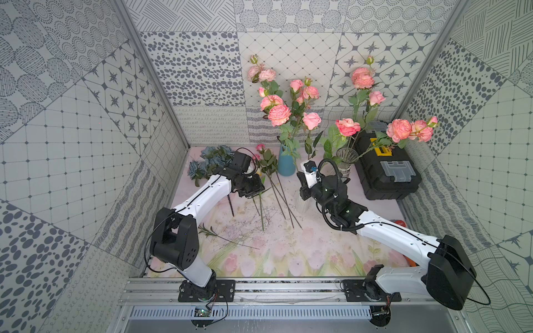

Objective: Place the pink flowers into the vase
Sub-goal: Place the flower in the vase.

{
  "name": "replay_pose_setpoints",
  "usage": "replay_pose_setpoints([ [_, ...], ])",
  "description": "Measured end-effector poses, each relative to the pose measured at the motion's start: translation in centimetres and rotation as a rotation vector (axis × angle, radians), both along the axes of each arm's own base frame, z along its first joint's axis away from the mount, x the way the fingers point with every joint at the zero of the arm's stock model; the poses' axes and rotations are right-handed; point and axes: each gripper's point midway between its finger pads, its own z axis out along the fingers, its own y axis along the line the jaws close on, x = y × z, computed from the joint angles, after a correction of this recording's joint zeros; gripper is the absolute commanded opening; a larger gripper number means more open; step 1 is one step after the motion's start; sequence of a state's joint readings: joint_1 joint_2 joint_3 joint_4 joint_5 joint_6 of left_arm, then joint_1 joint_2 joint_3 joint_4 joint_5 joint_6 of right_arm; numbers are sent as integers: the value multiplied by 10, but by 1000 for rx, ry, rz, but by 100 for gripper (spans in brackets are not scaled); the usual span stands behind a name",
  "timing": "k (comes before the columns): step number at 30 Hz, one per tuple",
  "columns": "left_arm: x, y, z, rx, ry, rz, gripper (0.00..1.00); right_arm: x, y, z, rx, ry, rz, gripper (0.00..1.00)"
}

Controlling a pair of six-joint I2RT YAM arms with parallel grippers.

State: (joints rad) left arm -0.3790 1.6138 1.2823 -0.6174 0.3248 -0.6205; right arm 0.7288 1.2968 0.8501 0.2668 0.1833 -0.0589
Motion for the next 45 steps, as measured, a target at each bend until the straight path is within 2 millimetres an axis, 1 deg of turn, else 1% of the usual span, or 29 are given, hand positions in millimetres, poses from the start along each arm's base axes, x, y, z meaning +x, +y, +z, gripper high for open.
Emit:
replay_pose_setpoints([
  [7, 1, 1, 0, 5, -2, 3, 40, 0, 0, 0, 3, 2, -1, 19],
  [16, 1, 2, -1, 14, -6, 9, 40, 0, -1, -1, 3, 2, -3, 27],
  [20, 2, 3, -1, 15, -6, 9, 40, 1, -1, 0, 3, 2, -3, 29],
  [26, 2, 3, -1, 15, -6, 9, 40, 1, -1, -1, 4, 3, -5, 35],
  [33, 2, 3, -1, 18, -7, 11, 40, -1, -3, -2, 16, 9, -8, 38],
  [38, 2, 3, -1, 18, -7, 11, 40, -3, -6, 5, 31, -2, -12, 41],
  [42, 2, 3, -1, 18, -7, 11, 41, -6, -9, 14, 48, -18, -15, 46],
  [45, 2, 3, -1, 19, -8, 11, 40, -9, -12, 21, 58, -28, -16, 47],
])
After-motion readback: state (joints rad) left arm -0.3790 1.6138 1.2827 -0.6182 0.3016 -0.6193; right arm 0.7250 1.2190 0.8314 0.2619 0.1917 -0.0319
